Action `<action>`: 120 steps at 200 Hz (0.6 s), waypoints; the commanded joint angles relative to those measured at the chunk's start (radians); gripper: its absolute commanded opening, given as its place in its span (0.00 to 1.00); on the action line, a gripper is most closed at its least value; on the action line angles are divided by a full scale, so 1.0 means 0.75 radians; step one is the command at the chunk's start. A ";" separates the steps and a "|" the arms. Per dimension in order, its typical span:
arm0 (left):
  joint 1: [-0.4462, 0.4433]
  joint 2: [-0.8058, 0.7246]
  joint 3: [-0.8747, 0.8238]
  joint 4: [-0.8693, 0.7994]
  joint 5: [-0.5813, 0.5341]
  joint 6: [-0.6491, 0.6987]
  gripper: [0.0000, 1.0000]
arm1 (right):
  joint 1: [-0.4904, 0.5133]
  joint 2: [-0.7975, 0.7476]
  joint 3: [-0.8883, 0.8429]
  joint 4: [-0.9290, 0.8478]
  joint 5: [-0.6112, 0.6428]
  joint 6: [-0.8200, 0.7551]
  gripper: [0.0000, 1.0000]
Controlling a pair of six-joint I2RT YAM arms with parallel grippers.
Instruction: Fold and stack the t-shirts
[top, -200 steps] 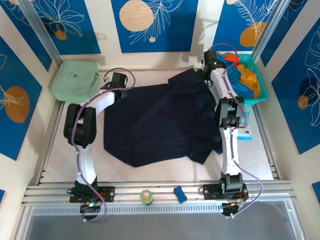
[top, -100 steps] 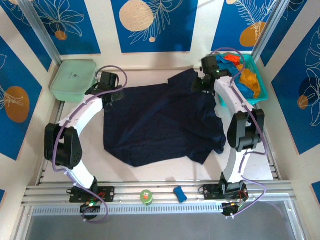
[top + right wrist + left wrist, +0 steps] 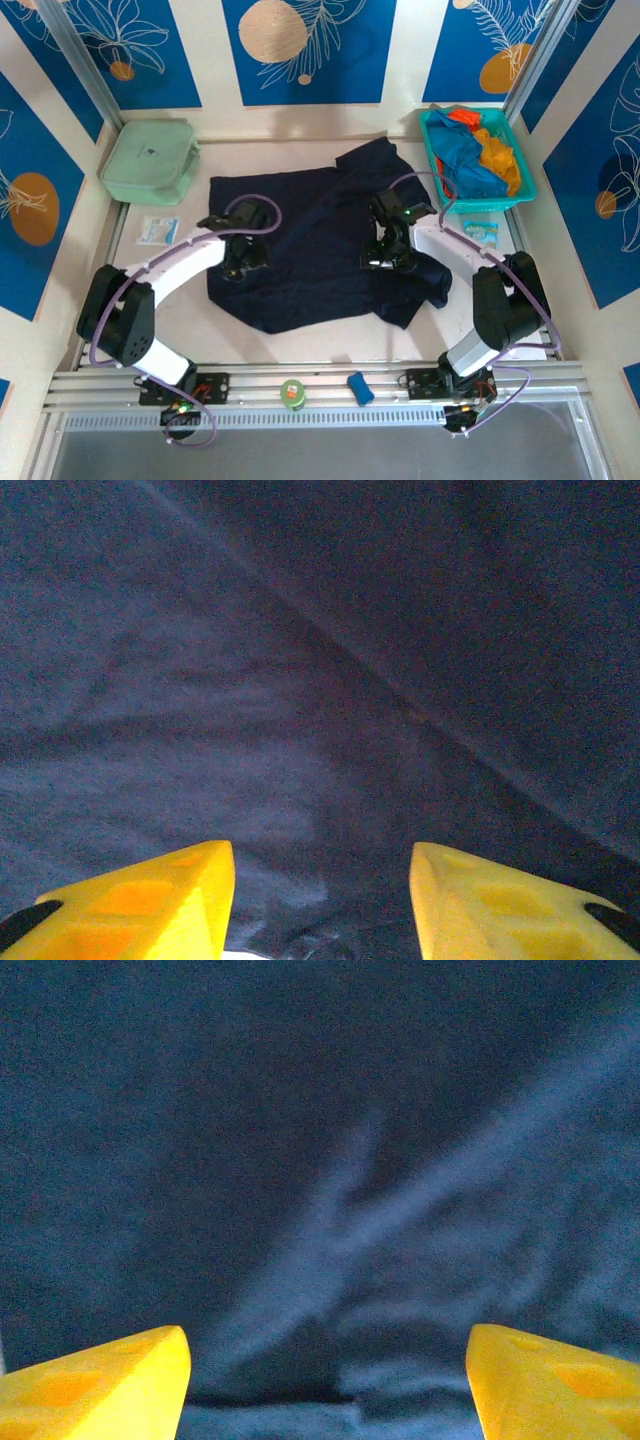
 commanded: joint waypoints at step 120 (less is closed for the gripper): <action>-0.267 0.011 -0.238 -0.104 -0.031 -0.363 0.43 | -0.061 -0.054 -0.059 0.062 -0.068 0.039 0.41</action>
